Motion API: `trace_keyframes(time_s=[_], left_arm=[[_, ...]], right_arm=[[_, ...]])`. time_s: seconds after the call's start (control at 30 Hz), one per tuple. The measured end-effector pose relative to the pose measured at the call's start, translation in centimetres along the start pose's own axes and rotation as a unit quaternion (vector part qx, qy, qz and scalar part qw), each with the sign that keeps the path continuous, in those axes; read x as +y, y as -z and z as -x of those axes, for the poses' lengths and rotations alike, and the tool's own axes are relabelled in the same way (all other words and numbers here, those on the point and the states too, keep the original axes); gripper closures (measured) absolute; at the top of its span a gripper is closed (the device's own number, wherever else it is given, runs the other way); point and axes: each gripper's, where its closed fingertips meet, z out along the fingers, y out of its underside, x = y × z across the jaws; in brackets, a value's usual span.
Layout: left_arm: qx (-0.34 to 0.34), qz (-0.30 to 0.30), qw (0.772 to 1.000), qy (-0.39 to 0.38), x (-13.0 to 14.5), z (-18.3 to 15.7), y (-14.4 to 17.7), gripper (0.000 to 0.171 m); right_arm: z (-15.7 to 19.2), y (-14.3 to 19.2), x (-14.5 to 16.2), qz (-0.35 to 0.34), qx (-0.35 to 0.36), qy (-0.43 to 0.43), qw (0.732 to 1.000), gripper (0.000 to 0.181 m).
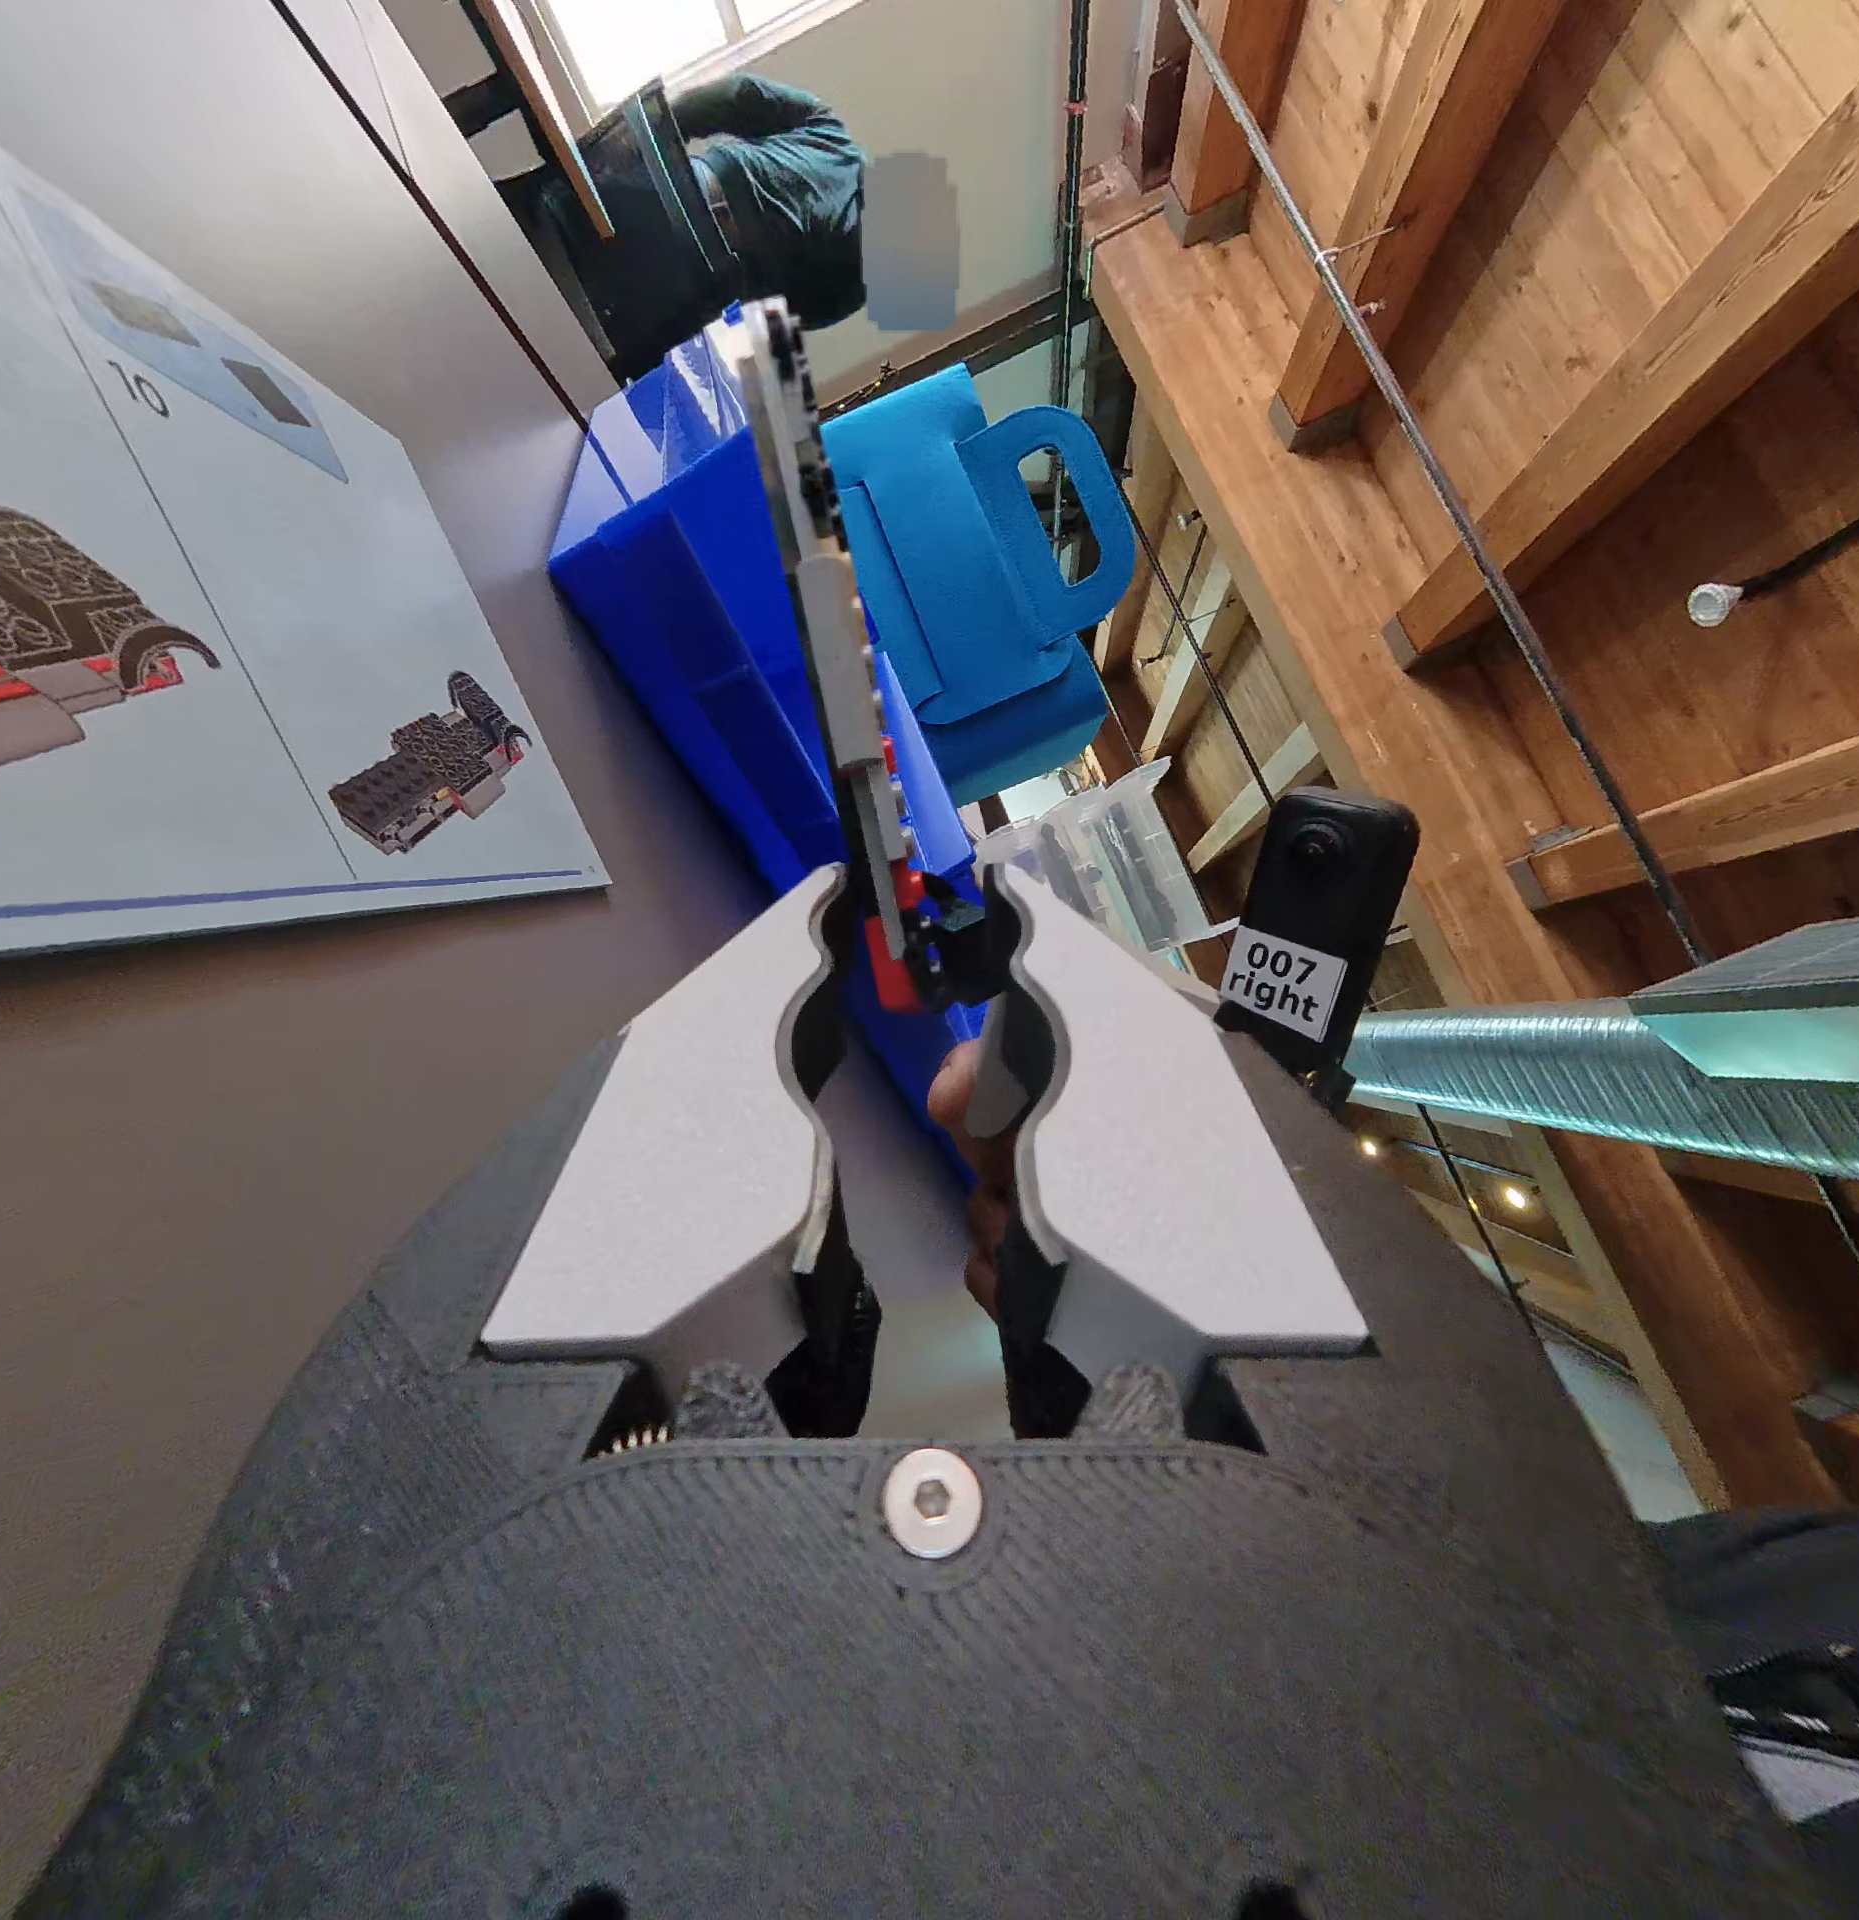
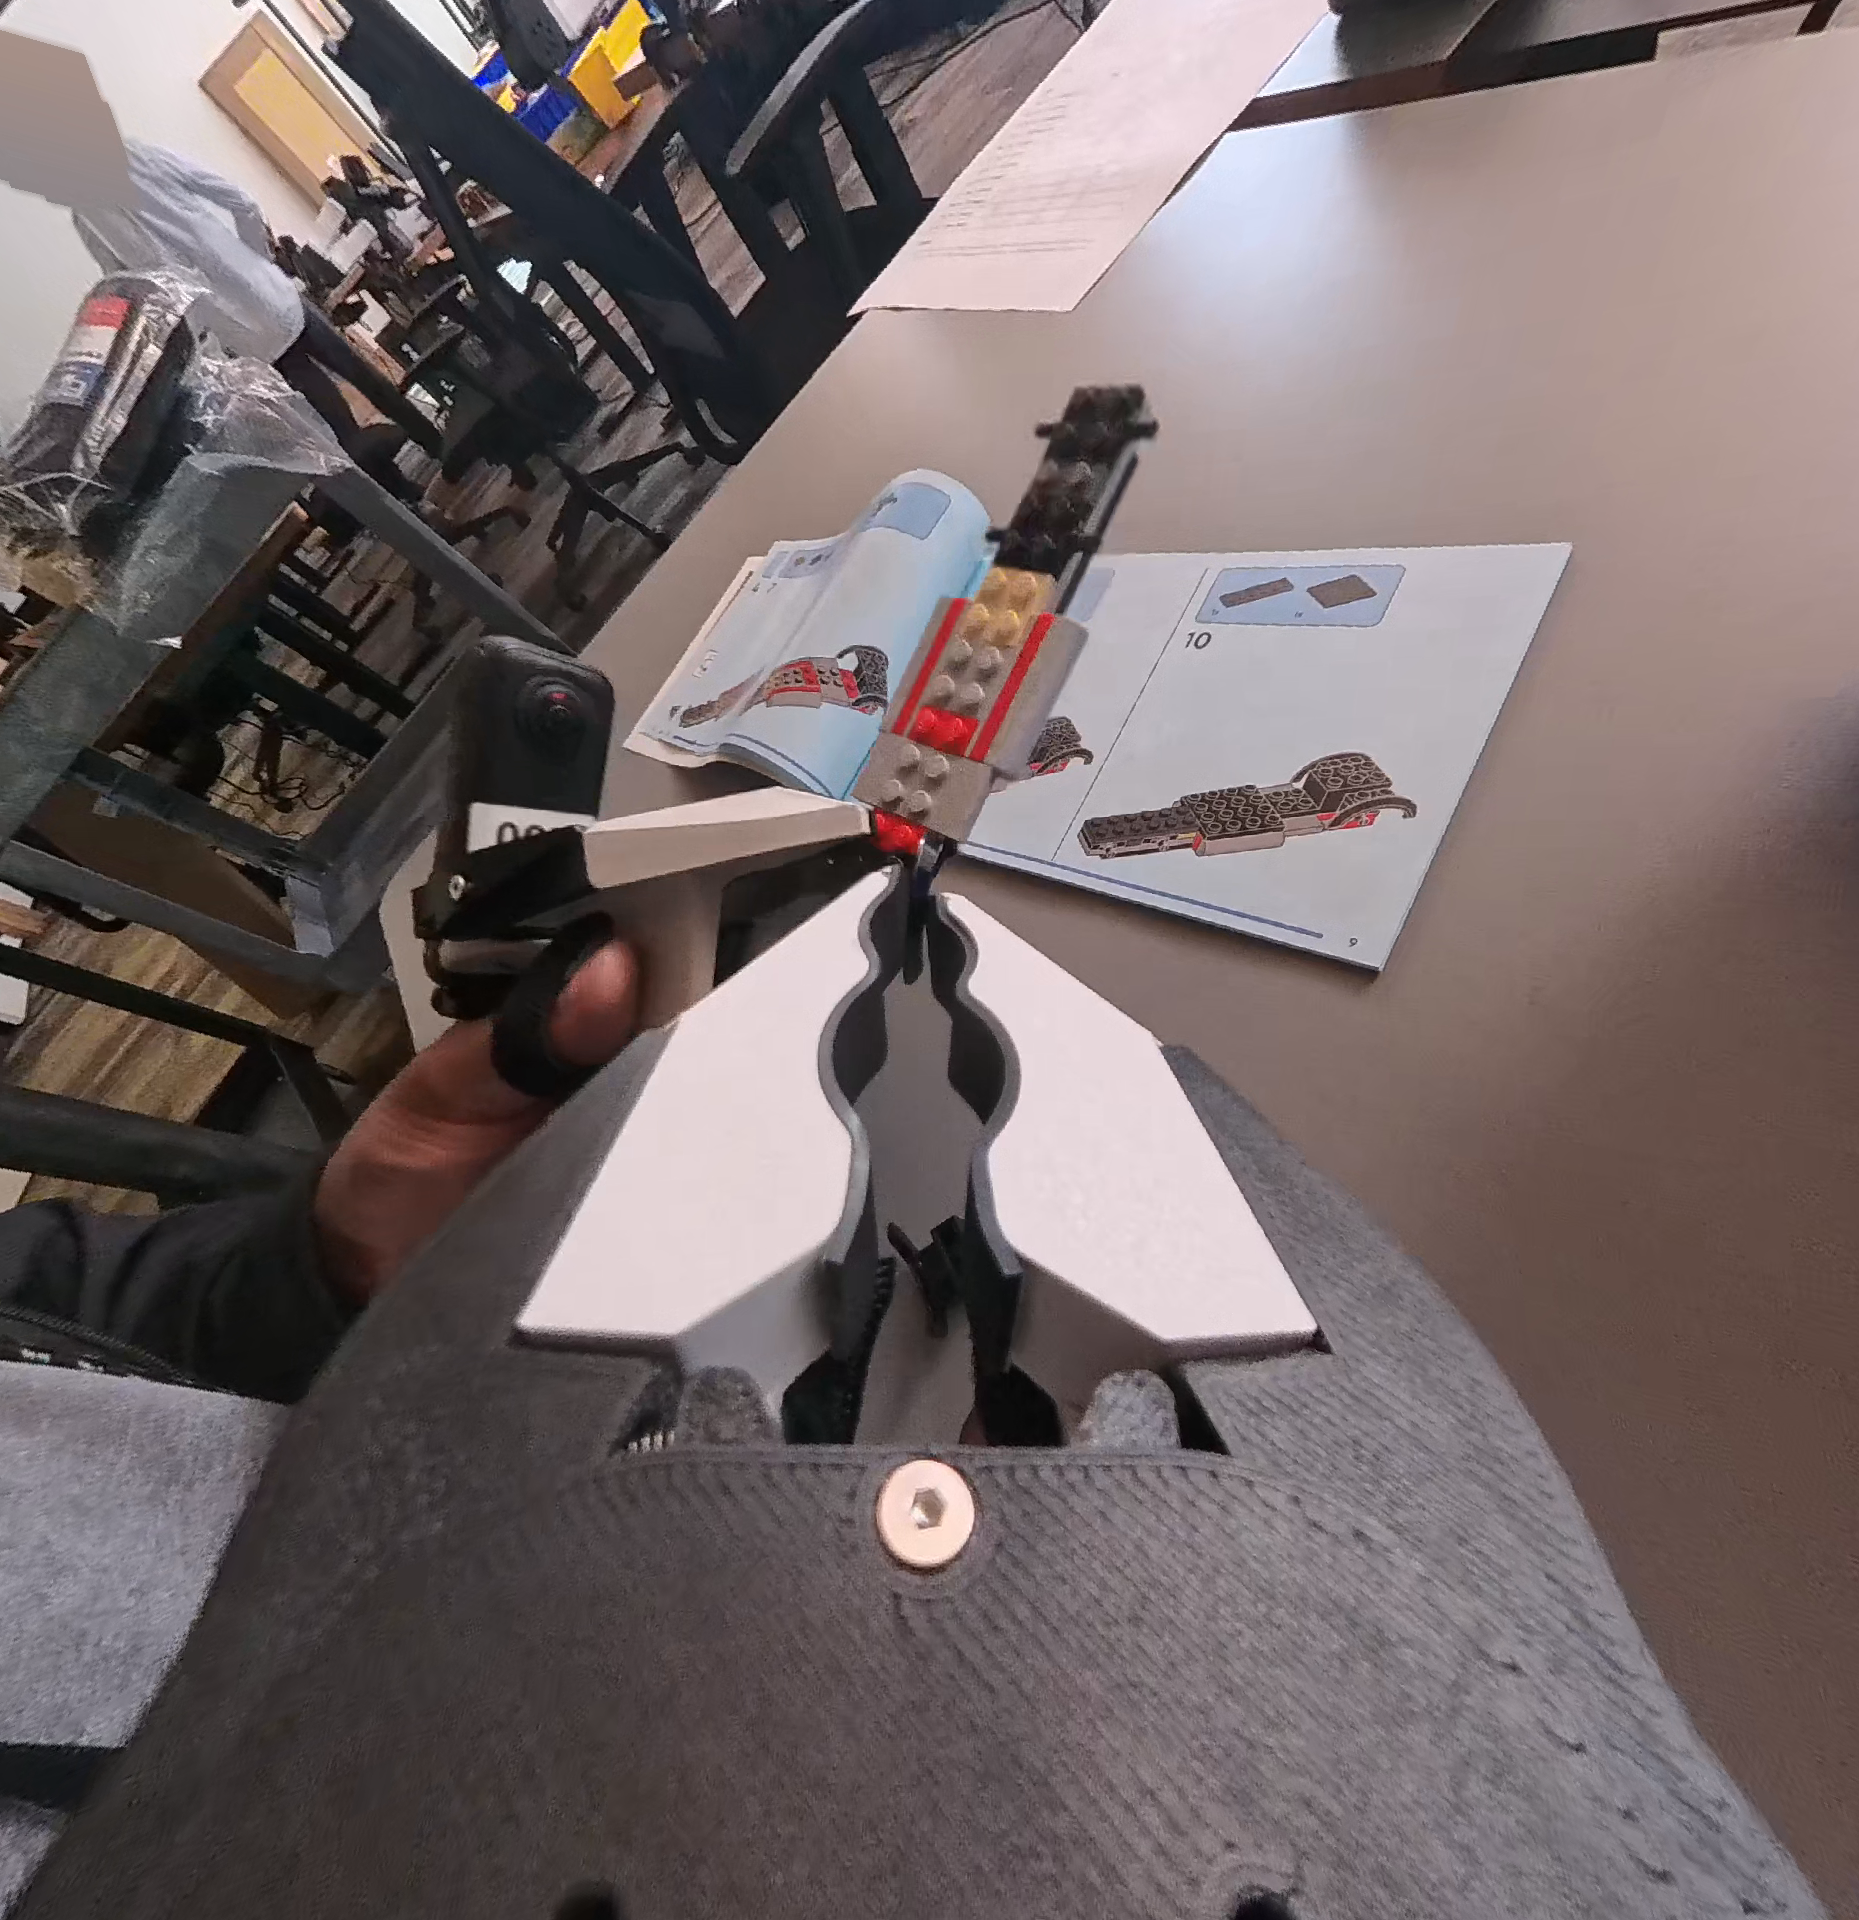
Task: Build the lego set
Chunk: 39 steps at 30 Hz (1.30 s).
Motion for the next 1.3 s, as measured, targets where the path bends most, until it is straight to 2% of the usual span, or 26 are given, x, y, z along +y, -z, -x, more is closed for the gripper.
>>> trace_keyframes(time_s=[0.13,0.23,0.4,0.77,1.3], left_arm=[[0.001,-0.001,1.0,0.0,-0.1,0.0,0.0,0.149],[-0.004,-0.007,1.0,0.011,-0.3,0.3,0.1,0.159],[0.007,-0.021,0.999,0.044,-0.6,0.5,0.3,0.16],[0.001,-0.065,0.997,0.037,-1.6,0.6,0.9,0.16],[-0.03,-0.074,0.997,-0.01,-1.5,0.6,1.0,0.16]], right_arm=[[0.0,0.0,-0.1,-0.004,0.002,-0.001,1.0,0.176],[0.1,0.0,-0.2,-0.011,0.005,0.0,1.0,0.176],[0.2,-0.3,-0.3,-0.018,0.025,0.018,0.999,0.176],[0.8,-0.7,-0.3,-0.048,0.094,0.08,0.991,0.176],[0.8,-0.4,-1.1,-0.102,0.14,0.09,0.981,0.176]])
